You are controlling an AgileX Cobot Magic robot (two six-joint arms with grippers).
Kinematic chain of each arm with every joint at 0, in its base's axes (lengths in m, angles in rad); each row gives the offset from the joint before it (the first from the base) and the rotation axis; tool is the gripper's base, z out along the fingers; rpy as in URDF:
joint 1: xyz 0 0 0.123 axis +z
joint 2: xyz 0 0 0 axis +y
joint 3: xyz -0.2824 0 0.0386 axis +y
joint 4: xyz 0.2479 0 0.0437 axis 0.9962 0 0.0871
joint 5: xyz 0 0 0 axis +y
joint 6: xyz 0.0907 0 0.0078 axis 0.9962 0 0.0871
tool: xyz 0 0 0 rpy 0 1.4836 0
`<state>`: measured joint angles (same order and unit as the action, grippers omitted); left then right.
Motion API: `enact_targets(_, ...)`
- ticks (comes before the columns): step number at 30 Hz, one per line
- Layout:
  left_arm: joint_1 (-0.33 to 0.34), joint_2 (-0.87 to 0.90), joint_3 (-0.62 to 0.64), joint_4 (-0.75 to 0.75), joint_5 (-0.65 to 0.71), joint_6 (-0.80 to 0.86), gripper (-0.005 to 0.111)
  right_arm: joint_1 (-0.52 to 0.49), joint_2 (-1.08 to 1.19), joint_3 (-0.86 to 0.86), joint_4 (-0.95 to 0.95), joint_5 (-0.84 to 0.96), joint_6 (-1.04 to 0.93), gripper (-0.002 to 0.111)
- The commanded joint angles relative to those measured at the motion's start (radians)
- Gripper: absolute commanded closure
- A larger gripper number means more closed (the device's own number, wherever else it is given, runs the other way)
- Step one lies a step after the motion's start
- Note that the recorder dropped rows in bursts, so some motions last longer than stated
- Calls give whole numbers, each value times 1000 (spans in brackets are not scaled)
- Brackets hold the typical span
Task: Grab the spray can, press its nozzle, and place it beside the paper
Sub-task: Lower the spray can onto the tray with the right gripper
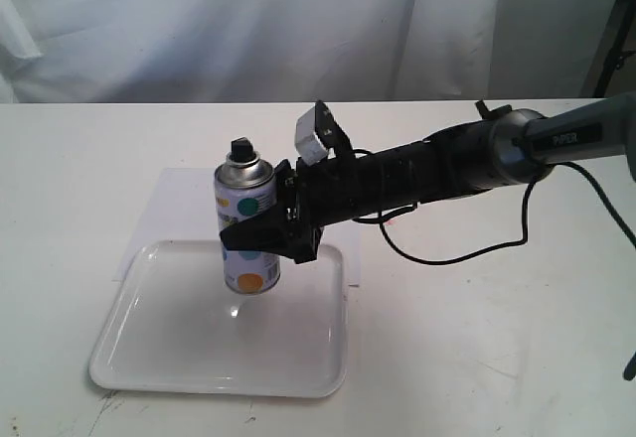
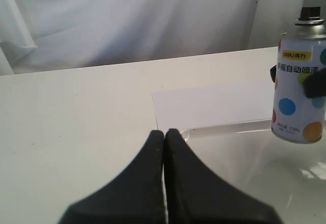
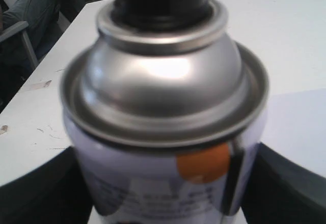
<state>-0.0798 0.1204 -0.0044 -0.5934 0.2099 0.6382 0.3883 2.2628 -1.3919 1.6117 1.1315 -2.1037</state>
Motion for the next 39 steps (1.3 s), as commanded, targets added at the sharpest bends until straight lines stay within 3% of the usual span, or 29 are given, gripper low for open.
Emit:
enact_targets(1,-1,-6,4,2,-3,-10,107,56,-2,-2,34,-17,-9,108)
enact_targets(10,-1,-6,4,2,-3,-10,107,89,57,-111,55,-88,-9,108)
enact_targets(29,-1,-6,4,2,-3,-10,107,89,109,-115,78,-81,40,105)
enact_targets(32,-1,-6,4,2,-3,-10,107,89,109,-115,78,-81,20,91)
enact_targets(33,-1,-6,4,2,-3,-10,107,89,109,-115,78,-73,-5,77)
enact_targets(37,-1,-6,4,2,-3,-10,107,89,109,-115,80,-53,-7,38)
enact_targets(39,-1,-6,4,2,-3,-10,107,89,109,-115,80,-55,0,23)
